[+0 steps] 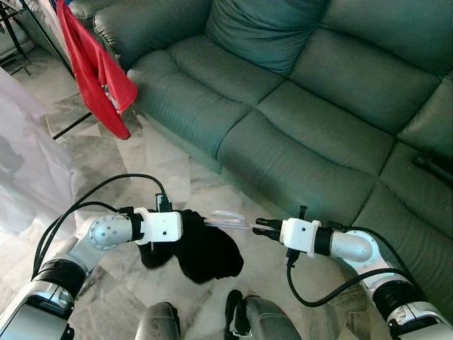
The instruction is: Hang hanger
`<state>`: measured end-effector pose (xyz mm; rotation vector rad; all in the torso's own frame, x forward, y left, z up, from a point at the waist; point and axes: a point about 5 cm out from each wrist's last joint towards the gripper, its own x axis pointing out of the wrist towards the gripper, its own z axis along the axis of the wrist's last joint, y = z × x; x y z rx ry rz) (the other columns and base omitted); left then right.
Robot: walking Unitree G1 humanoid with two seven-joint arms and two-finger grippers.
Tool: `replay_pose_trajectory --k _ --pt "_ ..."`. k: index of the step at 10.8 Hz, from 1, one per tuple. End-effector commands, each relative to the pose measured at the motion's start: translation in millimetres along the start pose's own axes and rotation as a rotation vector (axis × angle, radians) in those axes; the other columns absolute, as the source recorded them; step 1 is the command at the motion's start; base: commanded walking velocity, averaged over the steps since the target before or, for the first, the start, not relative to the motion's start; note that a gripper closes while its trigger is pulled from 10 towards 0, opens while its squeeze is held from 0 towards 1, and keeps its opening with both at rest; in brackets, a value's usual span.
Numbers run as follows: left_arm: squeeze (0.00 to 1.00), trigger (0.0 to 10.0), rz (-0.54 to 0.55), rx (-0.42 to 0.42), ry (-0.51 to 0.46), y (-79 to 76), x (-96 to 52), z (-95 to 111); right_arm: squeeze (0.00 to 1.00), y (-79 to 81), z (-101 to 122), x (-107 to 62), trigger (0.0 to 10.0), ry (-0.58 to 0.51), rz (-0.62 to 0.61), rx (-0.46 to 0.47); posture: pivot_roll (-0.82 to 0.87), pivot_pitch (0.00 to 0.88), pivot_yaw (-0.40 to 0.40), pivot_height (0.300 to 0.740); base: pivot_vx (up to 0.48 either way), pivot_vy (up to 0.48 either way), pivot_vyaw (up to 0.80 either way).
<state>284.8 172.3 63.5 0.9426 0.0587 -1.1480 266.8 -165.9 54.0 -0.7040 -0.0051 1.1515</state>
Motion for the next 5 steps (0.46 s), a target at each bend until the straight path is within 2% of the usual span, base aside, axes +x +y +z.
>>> replay_pose_trajectory --k 1,2,3,4,5 --pt "0.0 0.0 -0.009 -0.016 -0.016 -2.6 3.9 2.2 0.65 -1.6 4.5 5.3 10.0 -0.029 0.002 -0.009 -0.01 0.17 -0.054 0.74 0.0 0.0 0.0" --pt "0.0 0.0 -0.003 -0.019 -0.019 -2.0 4.3 2.5 1.0 -0.1 2.7 6.6 10.0 -0.021 0.02 0.038 -0.01 0.169 -0.055 0.74 0.0 0.0 0.0" --pt "0.0 0.0 0.029 -0.037 -0.024 -0.1 4.0 2.3 1.0 4.4 2.5 8.0 9.6 -0.03 0.059 0.087 -0.01 0.168 -0.058 0.74 0.0 0.0 0.0" --pt "0.0 0.0 0.118 -0.129 -0.052 7.4 3.3 2.4 1.0 6.7 3.9 10.0 10.0 -0.039 0.065 0.095 -0.01 0.164 -0.058 0.74 0.0 0.0 0.0" --pt "0.0 0.0 0.196 -0.193 -0.048 12.5 0.2 -1.6 1.0 -0.3 3.9 10.1 10.0 -0.023 0.013 0.062 -0.01 0.163 -0.059 0.74 0.0 0.0 0.0"
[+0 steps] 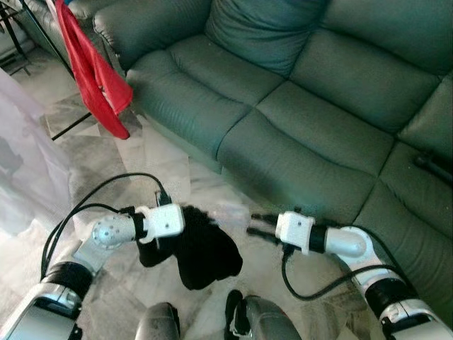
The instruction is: Hang hanger
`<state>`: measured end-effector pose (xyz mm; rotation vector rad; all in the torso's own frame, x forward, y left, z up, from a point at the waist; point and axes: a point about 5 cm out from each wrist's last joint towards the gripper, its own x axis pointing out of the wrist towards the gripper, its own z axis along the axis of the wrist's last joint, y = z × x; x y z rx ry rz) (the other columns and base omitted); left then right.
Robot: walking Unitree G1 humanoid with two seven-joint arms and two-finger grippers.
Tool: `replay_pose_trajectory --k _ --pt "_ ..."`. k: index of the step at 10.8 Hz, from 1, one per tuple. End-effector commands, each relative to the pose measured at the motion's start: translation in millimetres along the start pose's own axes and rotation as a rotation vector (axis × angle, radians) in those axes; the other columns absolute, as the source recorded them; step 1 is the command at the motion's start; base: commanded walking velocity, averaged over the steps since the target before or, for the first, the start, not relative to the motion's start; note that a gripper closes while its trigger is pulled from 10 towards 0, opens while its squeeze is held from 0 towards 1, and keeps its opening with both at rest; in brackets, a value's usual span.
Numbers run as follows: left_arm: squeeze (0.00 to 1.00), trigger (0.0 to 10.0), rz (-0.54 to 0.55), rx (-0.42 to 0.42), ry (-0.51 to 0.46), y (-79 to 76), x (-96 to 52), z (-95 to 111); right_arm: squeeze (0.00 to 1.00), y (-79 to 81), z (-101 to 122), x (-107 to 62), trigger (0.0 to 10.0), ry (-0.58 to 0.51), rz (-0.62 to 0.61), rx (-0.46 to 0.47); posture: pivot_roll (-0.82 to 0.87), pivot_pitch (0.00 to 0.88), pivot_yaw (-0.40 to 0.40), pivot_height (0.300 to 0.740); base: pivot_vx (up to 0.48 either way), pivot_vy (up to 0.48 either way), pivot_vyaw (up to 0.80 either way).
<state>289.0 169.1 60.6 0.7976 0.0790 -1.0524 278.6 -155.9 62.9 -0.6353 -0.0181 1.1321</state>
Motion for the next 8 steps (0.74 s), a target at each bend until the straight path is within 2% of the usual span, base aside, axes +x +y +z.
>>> replay_pose_trajectory --k 1,3,4,5,6,7,8 --pt "0.0 0.0 0.107 -0.054 -0.012 8.2 -7.9 -3.6 1.0 -1.2 -4.2 -2.5 10.0 0.028 -0.01 0.009 -0.01 0.164 -0.06 0.74 0.0 0.0 0.0" --pt "0.0 0.0 0.136 -0.127 -0.014 3.4 -10.9 -9.1 1.0 -33.7 8.1 -7.7 10.0 -0.013 -0.11 0.009 -0.01 0.165 -0.06 0.74 0.0 0.0 0.0" --pt "0.0 0.0 0.185 -0.177 0.01 4.6 -14.8 -15.8 1.0 -65.6 19.8 -16.2 10.0 -0.038 -0.232 0.001 -0.01 0.167 -0.056 0.74 0.0 0.0 0.0" --pt "0.0 0.0 0.298 -0.209 0.002 12.3 -15.4 -16.3 1.0 -97.1 28.8 -25.5 10.0 -0.072 -0.48 -0.002 -0.02 0.169 -0.053 0.74 0.0 0.0 0.0" --pt "0.0 0.0 0.376 -0.231 -0.006 18.6 -14.6 -15.1 1.0 -112.4 37.3 -31.6 10.0 -0.114 -0.657 -0.029 -0.02 0.169 -0.053 0.74 0.0 0.0 0.0" --pt "0.0 0.0 0.466 -0.284 -0.04 26.5 -12.7 -10.9 1.0 -118.5 43.6 -37.6 10.0 -0.188 -0.837 -0.008 -0.02 0.172 -0.055 0.74 0.0 0.0 0.0" --pt "0.0 0.0 0.564 -0.391 -0.075 33.2 -9.3 -7.6 1.0 -111.0 37.3 -42.0 10.0 -0.184 -0.971 0.007 -0.01 0.178 -0.055 0.74 0.0 0.0 0.0"
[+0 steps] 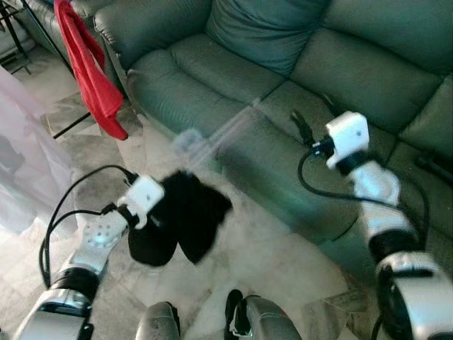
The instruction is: Hang hanger
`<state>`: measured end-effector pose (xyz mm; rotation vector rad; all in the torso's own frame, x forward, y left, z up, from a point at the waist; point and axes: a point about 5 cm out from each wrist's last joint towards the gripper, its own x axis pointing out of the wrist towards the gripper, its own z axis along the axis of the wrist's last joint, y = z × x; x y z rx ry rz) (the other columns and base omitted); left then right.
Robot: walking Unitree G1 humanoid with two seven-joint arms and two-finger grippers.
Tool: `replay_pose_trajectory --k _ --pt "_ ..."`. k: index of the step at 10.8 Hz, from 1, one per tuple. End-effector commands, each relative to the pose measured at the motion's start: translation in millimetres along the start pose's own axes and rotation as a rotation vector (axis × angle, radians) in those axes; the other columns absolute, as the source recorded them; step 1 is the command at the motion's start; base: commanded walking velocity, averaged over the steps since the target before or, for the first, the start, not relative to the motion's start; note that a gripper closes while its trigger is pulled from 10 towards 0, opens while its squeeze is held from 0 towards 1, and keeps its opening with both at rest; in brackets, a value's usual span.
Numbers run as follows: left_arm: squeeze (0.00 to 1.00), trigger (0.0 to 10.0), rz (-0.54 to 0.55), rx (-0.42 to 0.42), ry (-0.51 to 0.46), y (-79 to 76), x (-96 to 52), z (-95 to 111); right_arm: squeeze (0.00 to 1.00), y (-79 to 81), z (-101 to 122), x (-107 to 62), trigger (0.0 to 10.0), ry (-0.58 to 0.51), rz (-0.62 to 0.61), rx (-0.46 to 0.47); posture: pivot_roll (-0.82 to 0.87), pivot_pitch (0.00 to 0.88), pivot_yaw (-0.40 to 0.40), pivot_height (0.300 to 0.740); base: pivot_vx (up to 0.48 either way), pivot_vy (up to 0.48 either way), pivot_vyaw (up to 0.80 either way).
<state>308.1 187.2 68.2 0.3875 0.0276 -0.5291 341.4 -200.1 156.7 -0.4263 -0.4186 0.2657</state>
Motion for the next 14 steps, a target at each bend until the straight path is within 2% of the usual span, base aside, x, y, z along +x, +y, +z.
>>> replay_pose_trajectory --k 1,2,3,4,5,6,8,11,12,14 --pt "0.0 0.0 0.055 -0.045 -0.052 6.4 5.2 11.2 1.0 -2.3 -2.9 -7.1 10.0 0.003 -0.076 -0.011 -0.01 0.181 -0.053 0.74 0.0 0.0 0.0" --pt "0.0 0.0 0.039 -0.092 -0.12 1.9 11.1 24.6 1.0 2.8 -16.0 -17.9 10.0 0.075 -0.148 0.028 -0.01 0.183 -0.051 0.74 0.0 0.0 0.0" --pt "0.0 0.0 -0.043 -0.086 -0.211 -8.7 18.4 45.3 1.0 11.0 -30.8 -29.2 10.0 0.167 -0.184 0.1 -0.01 0.184 -0.051 0.74 0.0 0.0 0.0" --pt "0.0 0.0 -0.151 -0.056 -0.302 -24.4 23.2 66.1 1.0 22.4 -41.1 -35.9 10.0 0.239 -0.121 0.165 -0.02 0.184 -0.049 0.74 0.0 0.0 0.0" --pt "0.0 0.0 -0.211 -0.032 -0.342 -33.2 24.8 76.2 0.91 31.9 -47.9 -39.6 10.0 0.295 -0.05 0.214 -0.02 0.184 -0.048 0.74 0.0 0.0 0.0" --pt "0.0 0.0 -0.307 0.053 -0.388 -46.4 29.1 90.7 0.0 54.5 -54.3 -47.1 10.0 0.357 0.135 0.242 -0.02 0.184 -0.05 0.74 0.0 0.0 0.0" --pt "0.0 0.0 -0.364 0.105 -0.4 -52.8 29.9 96.9 0.0 65.1 -52.0 -49.1 10.0 0.346 0.215 0.269 -0.02 0.181 -0.049 0.74 0.0 0.0 0.0" --pt "0.0 0.0 -0.418 0.231 -0.387 -53.3 27.6 99.2 0.0 75.1 -45.9 -50.5 10.0 0.321 0.339 0.344 -0.02 0.179 -0.047 0.74 0.0 0.0 0.0" --pt "0.0 0.0 -0.465 0.258 -0.466 -58.5 27.0 116.6 0.0 86.9 -53.3 -60.6 10.0 0.4 0.415 0.445 -0.02 0.183 -0.055 0.74 0.0 0.0 0.0" --pt "0.0 0.0 -0.509 0.274 -0.537 -64.9 26.0 137.5 0.0 98.2 -58.3 -68.3 10.0 0.468 0.484 0.51 -0.01 0.185 -0.06 0.74 0.0 0.0 0.0"
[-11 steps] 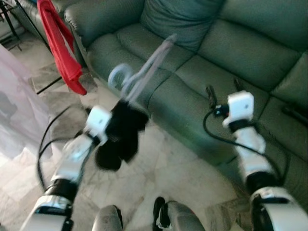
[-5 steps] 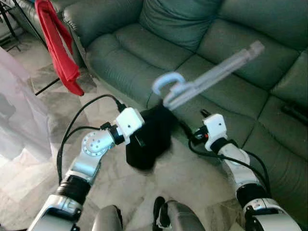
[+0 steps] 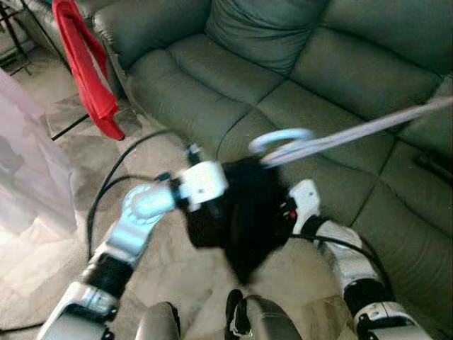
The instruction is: Hang hanger
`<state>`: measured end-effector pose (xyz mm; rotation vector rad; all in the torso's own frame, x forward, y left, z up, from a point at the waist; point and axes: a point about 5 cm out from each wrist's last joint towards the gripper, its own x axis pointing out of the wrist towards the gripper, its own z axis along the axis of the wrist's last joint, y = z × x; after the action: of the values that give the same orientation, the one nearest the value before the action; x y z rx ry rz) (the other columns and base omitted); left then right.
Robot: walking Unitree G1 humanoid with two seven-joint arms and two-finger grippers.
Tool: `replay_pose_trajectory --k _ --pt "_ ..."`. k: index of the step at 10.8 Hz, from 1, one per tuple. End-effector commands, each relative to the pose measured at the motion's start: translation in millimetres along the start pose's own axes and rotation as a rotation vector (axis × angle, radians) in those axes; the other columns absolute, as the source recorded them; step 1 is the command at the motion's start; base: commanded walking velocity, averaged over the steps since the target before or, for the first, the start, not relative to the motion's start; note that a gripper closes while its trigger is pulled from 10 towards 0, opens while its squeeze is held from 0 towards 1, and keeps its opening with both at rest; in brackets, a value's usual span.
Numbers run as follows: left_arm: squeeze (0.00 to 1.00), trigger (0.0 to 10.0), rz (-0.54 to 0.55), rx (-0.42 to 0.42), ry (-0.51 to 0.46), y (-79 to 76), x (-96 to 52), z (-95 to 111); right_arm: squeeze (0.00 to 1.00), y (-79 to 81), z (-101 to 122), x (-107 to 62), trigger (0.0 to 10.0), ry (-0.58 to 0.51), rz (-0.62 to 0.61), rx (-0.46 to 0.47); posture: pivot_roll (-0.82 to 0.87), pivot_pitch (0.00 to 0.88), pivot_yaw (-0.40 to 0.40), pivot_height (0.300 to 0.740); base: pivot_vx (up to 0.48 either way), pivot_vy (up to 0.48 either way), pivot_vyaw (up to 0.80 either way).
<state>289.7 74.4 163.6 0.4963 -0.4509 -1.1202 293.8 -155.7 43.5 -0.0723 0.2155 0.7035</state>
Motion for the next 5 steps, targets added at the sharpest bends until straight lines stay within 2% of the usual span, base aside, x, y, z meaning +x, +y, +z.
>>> replay_pose_trajectory --k 1,2,3,4,5 --pt "0.0 0.0 0.0 0.027 -0.059 5.9 6.1 15.0 0.0 5.6 -13.4 -3.0 10.0 0.082 0.046 0.04 -0.01 0.184 -0.06 0.74 0.0 0.0 0.0" --pt "0.0 0.0 0.043 0.029 -0.151 19.5 13.8 37.7 0.0 6.3 -31.5 -9.3 10.0 0.181 0.021 0.095 -0.01 0.185 -0.062 0.74 0.0 0.0 0.0" --pt "0.0 0.0 0.08 0.016 -0.22 30.9 17.9 56.2 0.0 1.3 -38.1 -13.1 8.6 0.208 -0.041 0.153 -0.01 0.184 -0.063 0.74 0.0 0.0 0.0" --pt "0.0 0.0 0.113 0.026 -0.263 43.6 17.8 71.1 0.0 -12.3 -43.1 -19.3 0.0 0.248 -0.182 0.163 -0.01 0.184 -0.063 0.74 0.0 0.0 0.0" --pt "0.0 0.0 0.151 0.046 -0.238 54.4 10.9 68.8 0.0 -27.1 -42.6 -28.1 0.0 0.252 -0.303 0.169 0.0 0.186 -0.063 0.74 0.0 0.0 0.0"
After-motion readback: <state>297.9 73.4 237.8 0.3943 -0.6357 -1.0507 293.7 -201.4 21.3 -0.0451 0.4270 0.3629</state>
